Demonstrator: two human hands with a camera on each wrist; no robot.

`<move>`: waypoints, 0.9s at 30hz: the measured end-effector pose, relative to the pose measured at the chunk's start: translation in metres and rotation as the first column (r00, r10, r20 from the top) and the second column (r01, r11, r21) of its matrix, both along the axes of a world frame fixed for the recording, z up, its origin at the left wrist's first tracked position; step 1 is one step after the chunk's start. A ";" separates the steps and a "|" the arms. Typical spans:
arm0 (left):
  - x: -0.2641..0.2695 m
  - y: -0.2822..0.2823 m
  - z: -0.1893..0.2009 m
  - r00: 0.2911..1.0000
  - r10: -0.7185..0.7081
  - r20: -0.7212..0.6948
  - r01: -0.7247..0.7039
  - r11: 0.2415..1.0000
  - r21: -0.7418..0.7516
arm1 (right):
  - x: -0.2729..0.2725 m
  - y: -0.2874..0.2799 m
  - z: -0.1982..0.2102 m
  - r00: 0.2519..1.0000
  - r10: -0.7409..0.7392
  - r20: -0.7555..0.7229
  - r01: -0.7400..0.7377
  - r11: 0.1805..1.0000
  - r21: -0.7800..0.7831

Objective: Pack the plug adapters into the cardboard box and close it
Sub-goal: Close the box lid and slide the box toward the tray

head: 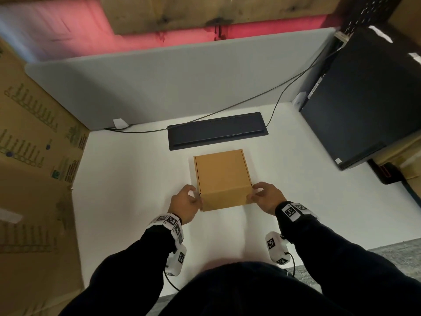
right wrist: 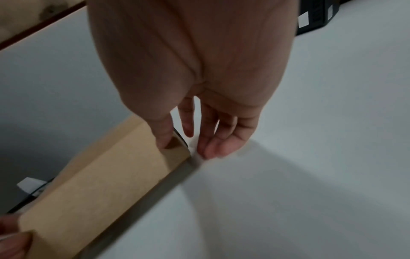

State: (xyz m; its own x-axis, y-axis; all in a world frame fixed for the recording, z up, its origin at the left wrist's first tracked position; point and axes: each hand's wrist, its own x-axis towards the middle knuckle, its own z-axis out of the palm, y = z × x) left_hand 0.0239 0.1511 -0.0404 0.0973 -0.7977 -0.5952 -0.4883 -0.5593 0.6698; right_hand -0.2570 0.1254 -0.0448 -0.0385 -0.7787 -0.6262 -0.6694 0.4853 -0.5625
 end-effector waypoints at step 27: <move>-0.027 -0.117 0.007 0.393 -0.439 0.808 0.737 0.676 0.009 | 0.034 -0.101 0.005 0.669 0.431 -0.605 -0.692 0.658 -0.296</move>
State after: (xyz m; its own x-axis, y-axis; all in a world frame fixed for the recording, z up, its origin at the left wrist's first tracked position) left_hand -0.0032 0.0340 -0.0338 -0.2217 -0.9344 -0.2788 -0.9726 0.2324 -0.0054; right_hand -0.2226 0.0246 -0.0398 0.3439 -0.9155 -0.2089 -0.9360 -0.3165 -0.1539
